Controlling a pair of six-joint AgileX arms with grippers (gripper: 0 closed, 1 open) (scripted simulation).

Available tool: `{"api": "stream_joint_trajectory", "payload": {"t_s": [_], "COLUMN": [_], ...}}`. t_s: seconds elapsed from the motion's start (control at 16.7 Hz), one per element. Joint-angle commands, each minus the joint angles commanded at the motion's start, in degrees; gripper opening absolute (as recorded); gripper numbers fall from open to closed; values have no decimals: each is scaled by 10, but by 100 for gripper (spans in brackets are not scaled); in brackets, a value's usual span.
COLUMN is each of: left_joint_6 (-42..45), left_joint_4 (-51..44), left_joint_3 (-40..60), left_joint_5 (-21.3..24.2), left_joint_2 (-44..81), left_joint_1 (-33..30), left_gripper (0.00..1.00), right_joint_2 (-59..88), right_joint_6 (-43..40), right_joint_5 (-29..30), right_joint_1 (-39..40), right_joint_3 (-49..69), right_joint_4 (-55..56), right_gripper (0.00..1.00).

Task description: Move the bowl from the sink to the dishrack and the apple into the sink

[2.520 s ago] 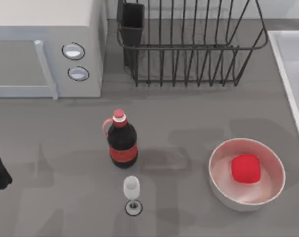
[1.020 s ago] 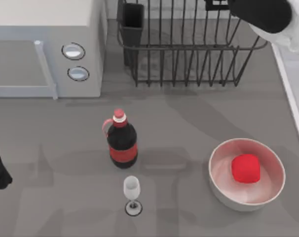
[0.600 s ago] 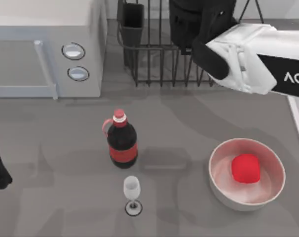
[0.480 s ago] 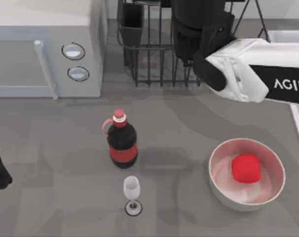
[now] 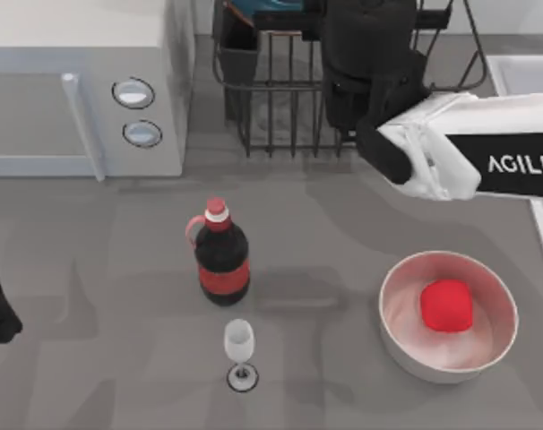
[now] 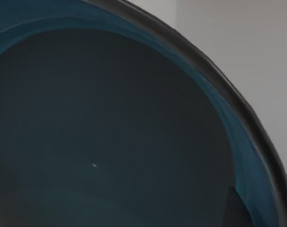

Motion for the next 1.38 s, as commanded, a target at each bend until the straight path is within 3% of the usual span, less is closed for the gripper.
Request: {"api": "stream_joint_trajectory", "payload": {"t_s": [0.72,1.38], "left_joint_6": [0,0], "left_joint_4": [0,0], "left_joint_3": [0,0], "left_joint_5": [0,0], "left_joint_2": [0,0], "left_joint_1": [0,0], "left_gripper": [100,100], "right_joint_2": [0,-6], "right_joint_6": [0,0], "right_joint_5": [0,-2], "right_joint_1": [0,-1], "right_joint_3": [0,-4], "right_joint_4": [0,-2], "right_gripper": [98,100]}}
